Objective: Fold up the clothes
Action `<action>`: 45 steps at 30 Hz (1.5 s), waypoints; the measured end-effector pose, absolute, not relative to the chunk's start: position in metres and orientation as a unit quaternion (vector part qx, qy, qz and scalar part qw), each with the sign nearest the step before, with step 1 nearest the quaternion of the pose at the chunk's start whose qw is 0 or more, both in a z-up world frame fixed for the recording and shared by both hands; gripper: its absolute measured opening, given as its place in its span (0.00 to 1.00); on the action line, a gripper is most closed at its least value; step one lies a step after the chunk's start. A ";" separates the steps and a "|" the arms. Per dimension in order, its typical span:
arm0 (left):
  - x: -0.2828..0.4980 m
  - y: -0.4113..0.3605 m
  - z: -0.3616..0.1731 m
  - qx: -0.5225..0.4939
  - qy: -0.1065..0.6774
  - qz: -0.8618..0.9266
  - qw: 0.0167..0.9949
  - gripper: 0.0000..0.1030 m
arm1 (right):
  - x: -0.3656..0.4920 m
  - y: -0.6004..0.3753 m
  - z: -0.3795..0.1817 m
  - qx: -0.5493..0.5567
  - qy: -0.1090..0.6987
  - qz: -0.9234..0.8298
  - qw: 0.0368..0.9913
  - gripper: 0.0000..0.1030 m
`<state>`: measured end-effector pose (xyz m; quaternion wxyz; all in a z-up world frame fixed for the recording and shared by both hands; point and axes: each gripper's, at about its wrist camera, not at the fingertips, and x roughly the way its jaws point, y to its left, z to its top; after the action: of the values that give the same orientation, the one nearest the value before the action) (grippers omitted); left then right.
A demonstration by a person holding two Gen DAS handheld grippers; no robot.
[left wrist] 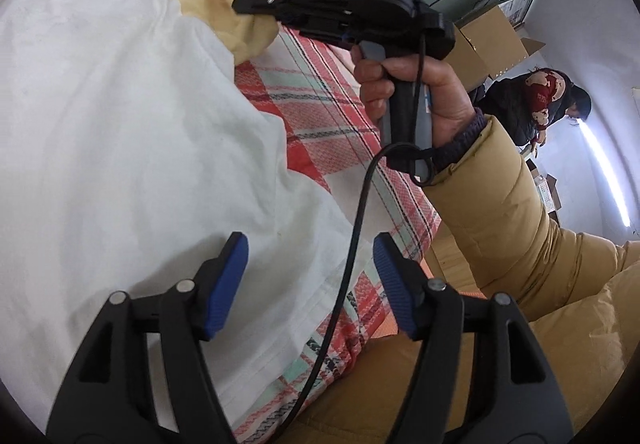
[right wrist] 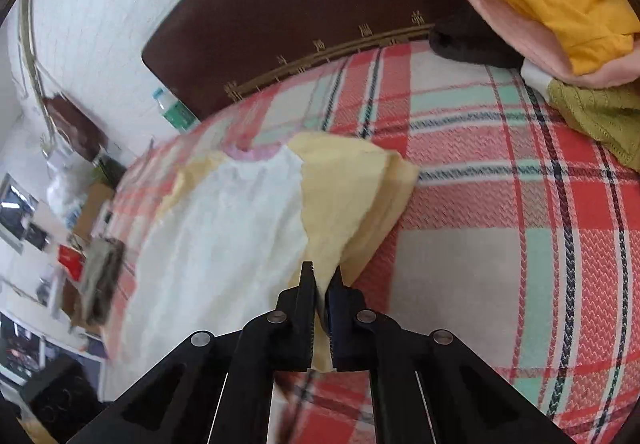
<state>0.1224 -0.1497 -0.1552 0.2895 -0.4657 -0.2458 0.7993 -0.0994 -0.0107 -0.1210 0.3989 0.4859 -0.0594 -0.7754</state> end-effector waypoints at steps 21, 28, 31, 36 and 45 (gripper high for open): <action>0.141 -0.226 -0.155 -0.423 -0.304 0.821 0.233 0.75 | -0.023 -0.123 -0.107 0.467 0.049 -0.748 0.470 0.56; 0.129 -0.234 -0.155 -0.412 -0.304 0.821 0.251 0.75 | 0.027 -0.001 -0.126 0.490 0.065 -0.765 0.414 0.71; 0.122 -0.233 -0.156 -0.413 -0.302 0.819 0.261 0.75 | 0.046 0.005 -0.129 0.492 0.059 -0.760 0.422 0.66; 0.115 -0.231 -0.154 -0.415 -0.305 0.814 0.267 0.75 | 0.074 -0.005 -0.118 0.473 0.062 -0.758 0.446 0.04; 0.127 -0.253 -0.148 -0.398 -0.323 0.822 0.247 0.76 | 0.127 -0.069 -0.118 0.446 0.145 -0.742 0.479 0.06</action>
<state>0.1275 -0.2526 -0.1481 0.2470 -0.3983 -0.3230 0.8222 0.1269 -0.0689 -0.1182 0.4792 0.4460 0.1453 -0.7419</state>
